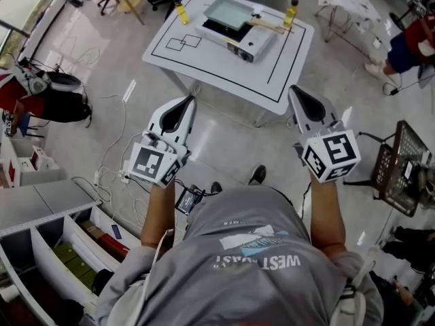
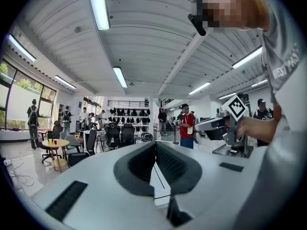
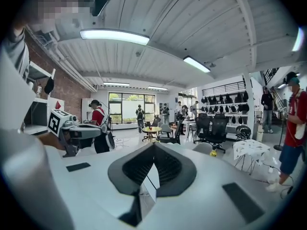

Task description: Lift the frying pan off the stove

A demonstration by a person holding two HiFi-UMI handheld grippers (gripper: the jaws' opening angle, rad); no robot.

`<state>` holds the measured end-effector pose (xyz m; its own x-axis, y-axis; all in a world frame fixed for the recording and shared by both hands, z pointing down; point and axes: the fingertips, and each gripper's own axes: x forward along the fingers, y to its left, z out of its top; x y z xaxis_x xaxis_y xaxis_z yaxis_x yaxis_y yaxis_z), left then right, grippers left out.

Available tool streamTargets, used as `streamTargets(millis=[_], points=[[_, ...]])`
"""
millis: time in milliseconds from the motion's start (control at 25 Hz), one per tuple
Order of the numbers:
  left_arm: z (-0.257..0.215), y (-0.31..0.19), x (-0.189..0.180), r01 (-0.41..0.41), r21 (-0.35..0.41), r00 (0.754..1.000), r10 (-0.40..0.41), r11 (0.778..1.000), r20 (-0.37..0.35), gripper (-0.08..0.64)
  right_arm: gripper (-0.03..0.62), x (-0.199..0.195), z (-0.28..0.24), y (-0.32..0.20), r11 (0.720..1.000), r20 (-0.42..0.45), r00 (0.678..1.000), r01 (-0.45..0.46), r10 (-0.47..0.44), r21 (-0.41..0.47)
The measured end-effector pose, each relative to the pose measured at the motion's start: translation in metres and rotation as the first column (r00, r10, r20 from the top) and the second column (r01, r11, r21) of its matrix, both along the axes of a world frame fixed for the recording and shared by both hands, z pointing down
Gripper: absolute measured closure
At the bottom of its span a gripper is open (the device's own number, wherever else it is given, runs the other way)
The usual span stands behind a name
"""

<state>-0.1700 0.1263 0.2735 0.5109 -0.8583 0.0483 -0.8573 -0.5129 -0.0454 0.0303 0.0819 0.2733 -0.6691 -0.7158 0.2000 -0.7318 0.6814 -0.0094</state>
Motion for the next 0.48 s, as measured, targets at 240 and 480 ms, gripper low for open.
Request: streamTargets(millis=[240, 480], points=[[-0.002, -0.017, 0.019, 0.044, -0.002, 0.999, -0.044, 0.999, 0.006, 0.563, 0.581, 0.016, 0.001, -0.025, 0.999, 0.012, 0.999, 0.046, -0.046, -0.008], [-0.003, -0.034, 0.050, 0.081, -0.004, 0.996, -0.081, 0.997, 0.022, 0.563, 0.581, 0.042, 0.004, -0.050, 0.996, 0.027, 0.996, 0.088, -0.087, -0.014]])
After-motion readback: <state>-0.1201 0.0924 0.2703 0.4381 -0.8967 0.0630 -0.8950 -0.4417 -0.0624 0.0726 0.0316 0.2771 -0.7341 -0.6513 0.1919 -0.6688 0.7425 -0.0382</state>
